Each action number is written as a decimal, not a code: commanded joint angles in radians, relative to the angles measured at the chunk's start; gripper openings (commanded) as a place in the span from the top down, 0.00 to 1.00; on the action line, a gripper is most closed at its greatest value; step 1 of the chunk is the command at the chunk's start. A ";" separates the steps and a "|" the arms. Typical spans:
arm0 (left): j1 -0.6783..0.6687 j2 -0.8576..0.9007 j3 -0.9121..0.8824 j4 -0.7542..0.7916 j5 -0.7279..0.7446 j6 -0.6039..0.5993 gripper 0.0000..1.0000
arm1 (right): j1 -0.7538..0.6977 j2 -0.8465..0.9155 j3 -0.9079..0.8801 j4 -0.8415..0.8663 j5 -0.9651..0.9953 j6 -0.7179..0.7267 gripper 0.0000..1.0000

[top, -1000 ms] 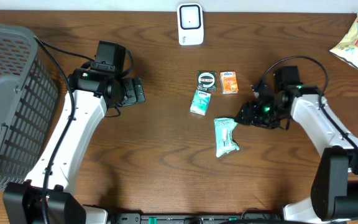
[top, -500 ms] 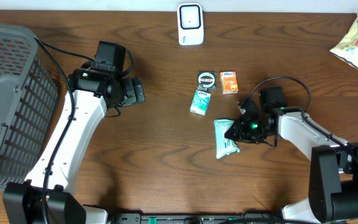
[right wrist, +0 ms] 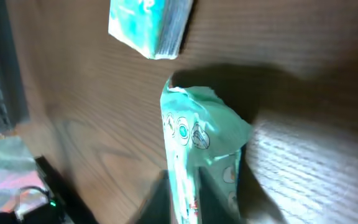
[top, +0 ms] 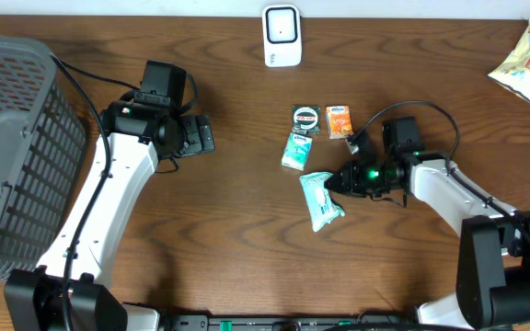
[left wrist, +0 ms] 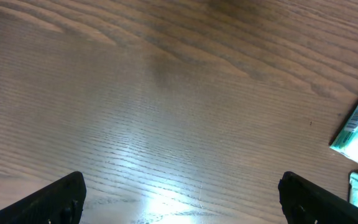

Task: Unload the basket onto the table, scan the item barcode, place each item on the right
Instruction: 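Regrasp the wipes pack with the right gripper, then lift the wipes pack up to the scanner window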

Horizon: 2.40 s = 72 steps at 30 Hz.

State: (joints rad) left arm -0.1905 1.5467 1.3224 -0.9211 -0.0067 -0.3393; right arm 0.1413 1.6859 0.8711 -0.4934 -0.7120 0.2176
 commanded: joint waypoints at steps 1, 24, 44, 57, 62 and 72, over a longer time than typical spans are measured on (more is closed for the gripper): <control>0.005 0.002 0.005 -0.006 -0.013 0.006 0.02 | 0.008 -0.004 0.014 -0.048 0.101 0.006 0.70; 0.005 0.002 0.005 -0.006 -0.013 0.006 0.02 | 0.167 0.025 0.042 -0.027 0.205 0.017 0.99; 0.005 0.002 0.005 -0.006 -0.013 0.006 0.02 | 0.142 0.077 0.455 0.402 0.039 0.116 0.99; 0.005 0.002 0.005 -0.006 -0.013 0.006 0.02 | 0.134 0.557 1.140 0.301 0.076 0.170 0.99; 0.005 0.002 0.005 -0.006 -0.013 0.006 0.02 | 0.121 0.742 1.355 0.262 0.077 0.222 0.99; 0.005 0.002 0.005 -0.006 -0.013 0.006 0.02 | 0.056 0.841 1.389 0.202 0.058 0.256 0.99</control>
State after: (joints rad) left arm -0.1905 1.5467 1.3224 -0.9211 -0.0067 -0.3393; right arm 0.2218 2.5370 2.2318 -0.2966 -0.6346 0.4675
